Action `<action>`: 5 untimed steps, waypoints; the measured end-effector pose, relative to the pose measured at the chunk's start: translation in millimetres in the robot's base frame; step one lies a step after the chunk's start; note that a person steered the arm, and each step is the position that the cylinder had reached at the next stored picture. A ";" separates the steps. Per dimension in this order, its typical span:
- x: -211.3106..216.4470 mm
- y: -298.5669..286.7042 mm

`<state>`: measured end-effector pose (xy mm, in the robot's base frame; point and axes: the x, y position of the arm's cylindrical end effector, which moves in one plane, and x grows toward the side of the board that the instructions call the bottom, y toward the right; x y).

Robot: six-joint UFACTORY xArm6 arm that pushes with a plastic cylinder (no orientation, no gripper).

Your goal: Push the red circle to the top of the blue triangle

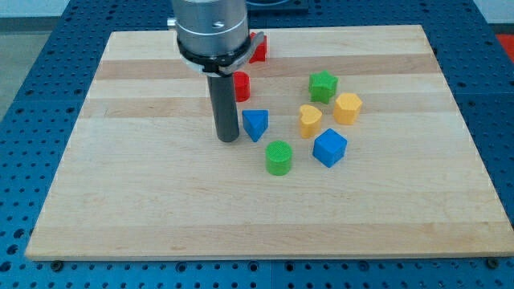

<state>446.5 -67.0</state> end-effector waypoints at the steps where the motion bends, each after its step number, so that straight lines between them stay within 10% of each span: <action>1: -4.5 -17.6; 5: -131.9 -31.8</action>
<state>314.6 -98.8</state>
